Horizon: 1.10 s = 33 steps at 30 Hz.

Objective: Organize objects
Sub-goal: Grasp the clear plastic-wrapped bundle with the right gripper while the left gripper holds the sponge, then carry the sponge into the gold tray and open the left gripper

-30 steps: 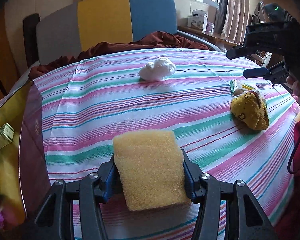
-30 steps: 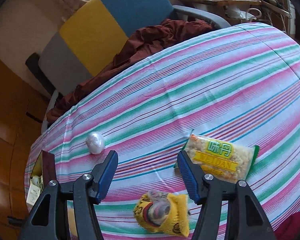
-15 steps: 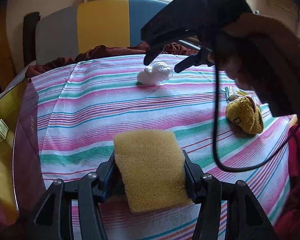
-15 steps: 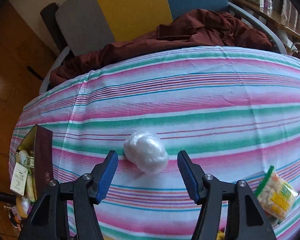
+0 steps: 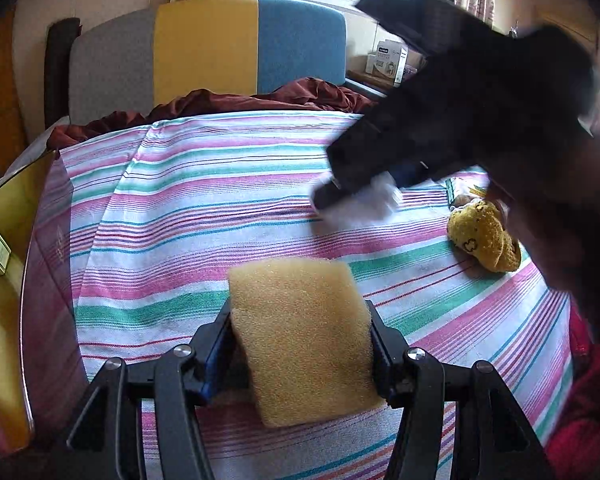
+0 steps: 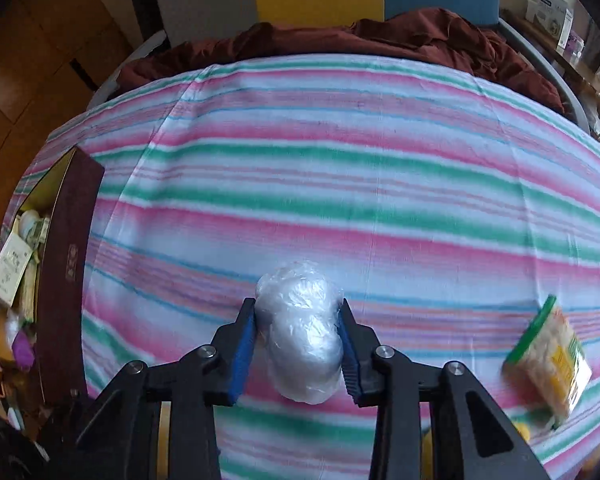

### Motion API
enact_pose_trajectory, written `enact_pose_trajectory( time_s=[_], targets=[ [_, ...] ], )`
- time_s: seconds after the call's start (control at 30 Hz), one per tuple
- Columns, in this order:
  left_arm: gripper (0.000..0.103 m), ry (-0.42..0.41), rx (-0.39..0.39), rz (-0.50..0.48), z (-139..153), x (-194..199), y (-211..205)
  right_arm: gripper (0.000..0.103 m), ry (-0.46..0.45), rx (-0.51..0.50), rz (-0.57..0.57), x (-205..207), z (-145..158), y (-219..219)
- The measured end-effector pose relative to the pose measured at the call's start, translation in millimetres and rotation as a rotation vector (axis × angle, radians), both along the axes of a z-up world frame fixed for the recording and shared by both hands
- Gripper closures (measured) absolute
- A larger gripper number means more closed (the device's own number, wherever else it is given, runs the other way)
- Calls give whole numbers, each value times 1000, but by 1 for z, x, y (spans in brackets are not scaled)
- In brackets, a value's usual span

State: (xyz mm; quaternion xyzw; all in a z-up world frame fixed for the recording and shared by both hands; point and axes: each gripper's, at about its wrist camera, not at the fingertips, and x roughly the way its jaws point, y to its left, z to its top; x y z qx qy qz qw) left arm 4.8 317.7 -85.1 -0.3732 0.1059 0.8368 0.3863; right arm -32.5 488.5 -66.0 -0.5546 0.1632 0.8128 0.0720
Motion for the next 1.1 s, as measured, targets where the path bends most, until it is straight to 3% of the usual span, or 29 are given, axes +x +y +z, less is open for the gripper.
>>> enact_pose_trajectory(
  time_s=[0.17, 0.47, 1.1],
  targets=[
    [44, 18, -17, 1, 0, 2, 4, 66, 30, -32, -17, 41, -4, -6],
    [44, 59, -54, 4, 0, 6, 7, 67, 34, 40, 13, 29, -4, -16],
    [46, 81, -83, 0, 1, 9, 12, 67, 46, 50, 40, 26, -5, -15]
  ],
)
